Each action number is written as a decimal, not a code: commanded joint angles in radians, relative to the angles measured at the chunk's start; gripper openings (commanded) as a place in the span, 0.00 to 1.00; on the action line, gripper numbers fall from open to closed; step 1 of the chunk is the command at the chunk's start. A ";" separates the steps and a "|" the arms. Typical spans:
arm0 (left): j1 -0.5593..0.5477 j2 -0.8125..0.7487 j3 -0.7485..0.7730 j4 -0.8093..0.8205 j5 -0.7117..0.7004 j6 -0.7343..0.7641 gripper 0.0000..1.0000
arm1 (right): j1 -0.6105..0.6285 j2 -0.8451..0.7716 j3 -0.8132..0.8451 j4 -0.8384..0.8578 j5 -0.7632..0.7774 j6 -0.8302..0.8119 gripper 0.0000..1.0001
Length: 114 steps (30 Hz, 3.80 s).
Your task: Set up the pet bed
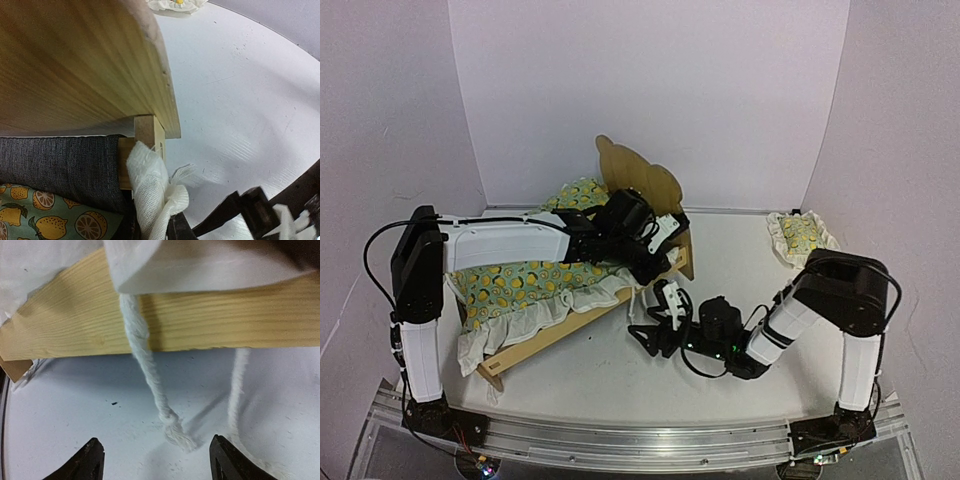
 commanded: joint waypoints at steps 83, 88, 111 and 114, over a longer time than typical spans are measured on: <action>-0.122 -0.075 -0.724 1.156 -0.095 -0.312 0.28 | -0.190 -0.309 0.312 -0.720 -0.503 0.462 0.00; -0.122 -0.128 -0.764 1.109 -0.125 -0.283 0.00 | -0.276 -0.373 0.345 -0.910 -0.444 0.357 0.48; -0.121 -0.189 -0.796 1.017 -0.060 -0.309 0.00 | -0.383 -0.126 0.764 -0.918 -0.016 -0.108 0.73; -0.121 -0.174 -0.786 1.009 -0.052 -0.314 0.00 | -0.341 -0.084 0.831 -0.918 0.053 -0.139 0.62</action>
